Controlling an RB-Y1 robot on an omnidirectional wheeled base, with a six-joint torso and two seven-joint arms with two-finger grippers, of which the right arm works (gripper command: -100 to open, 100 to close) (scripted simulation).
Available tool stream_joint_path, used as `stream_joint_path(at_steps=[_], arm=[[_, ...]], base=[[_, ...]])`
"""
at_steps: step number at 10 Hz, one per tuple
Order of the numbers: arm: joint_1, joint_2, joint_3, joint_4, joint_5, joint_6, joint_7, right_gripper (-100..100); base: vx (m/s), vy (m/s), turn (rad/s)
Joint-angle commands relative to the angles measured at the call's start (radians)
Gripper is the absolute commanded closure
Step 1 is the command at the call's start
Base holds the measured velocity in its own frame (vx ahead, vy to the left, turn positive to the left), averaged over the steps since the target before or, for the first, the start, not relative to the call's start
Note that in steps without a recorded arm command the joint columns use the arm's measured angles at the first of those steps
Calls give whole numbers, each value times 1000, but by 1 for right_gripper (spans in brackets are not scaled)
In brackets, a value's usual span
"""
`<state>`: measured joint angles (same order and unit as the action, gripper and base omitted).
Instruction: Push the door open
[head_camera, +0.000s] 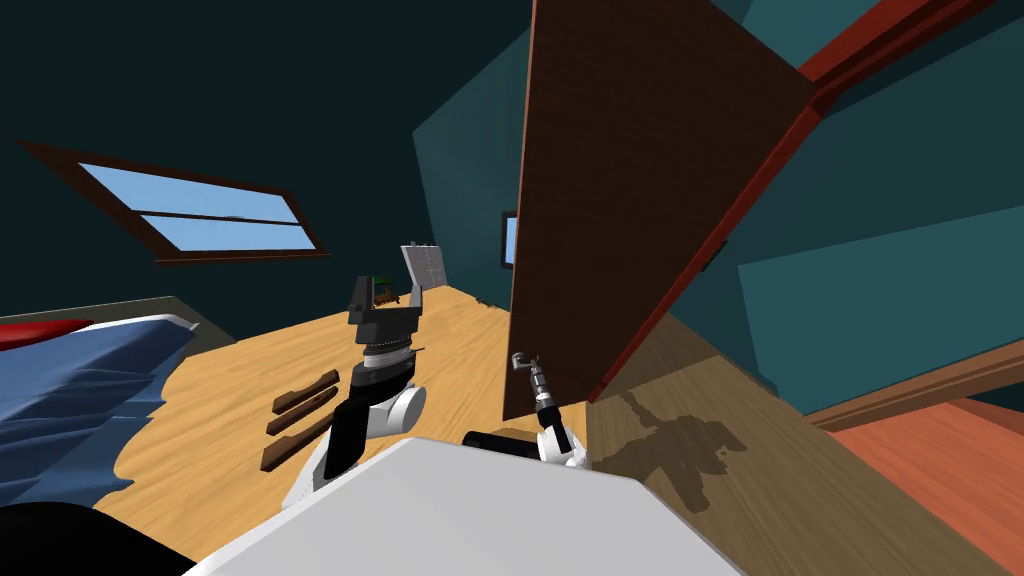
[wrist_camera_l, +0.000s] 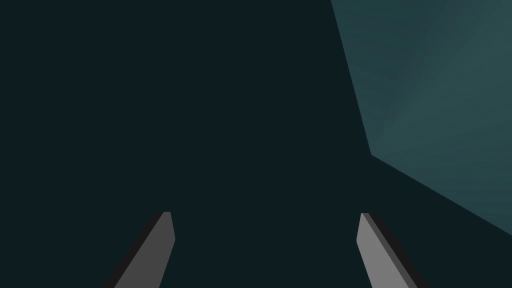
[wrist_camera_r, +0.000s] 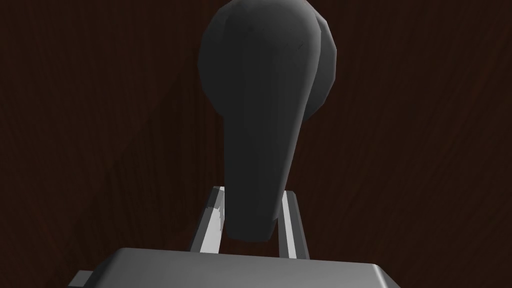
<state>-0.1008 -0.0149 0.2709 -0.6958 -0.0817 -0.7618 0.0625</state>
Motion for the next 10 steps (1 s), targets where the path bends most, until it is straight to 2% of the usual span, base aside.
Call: stream_joint_path(at_steps=[1,4,7,8,9,10], arm=[[-8,-10,-25,1,-9,-12,7,100],[-13,-1,-58,6,-21,-14,15,100],[-17,31,-87,10,-32,-15,22,100],[-18,17,-89,20,-33,-21,20,100],[-21,-5,-111,21,-44,-24,26,100],[-21,-8,-116,22,-47,-24,27,100]], base=[[206,223,-76],[185,144,-61],[127,122,-65],[58,39,-39],[102,94,-49],[143,121,-64]])
